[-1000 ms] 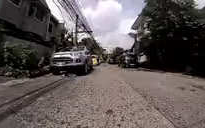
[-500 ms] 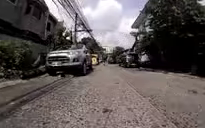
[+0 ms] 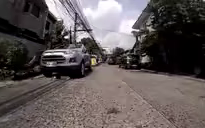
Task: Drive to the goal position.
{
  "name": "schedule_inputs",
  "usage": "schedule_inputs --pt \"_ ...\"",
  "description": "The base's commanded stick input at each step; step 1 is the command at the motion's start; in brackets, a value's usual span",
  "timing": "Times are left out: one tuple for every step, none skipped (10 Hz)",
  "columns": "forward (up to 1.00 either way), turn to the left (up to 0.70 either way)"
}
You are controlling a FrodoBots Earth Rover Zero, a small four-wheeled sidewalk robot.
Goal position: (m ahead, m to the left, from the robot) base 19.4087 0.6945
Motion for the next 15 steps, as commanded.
schedule_inputs --pt "0.7 0.0" --pt "0.7 0.0" --pt "0.7 0.0" --pt "0.7 0.0" --pt "0.7 0.0" --pt "0.7 0.0" --pt "0.7 0.0" --pt "0.7 0.0" --pt "0.7 0.0" --pt "0.7 0.0" --pt "0.7 0.0" --pt "0.7 0.0" --pt "0.7 0.0" --pt "0.7 0.0" --pt "0.7 0.0"
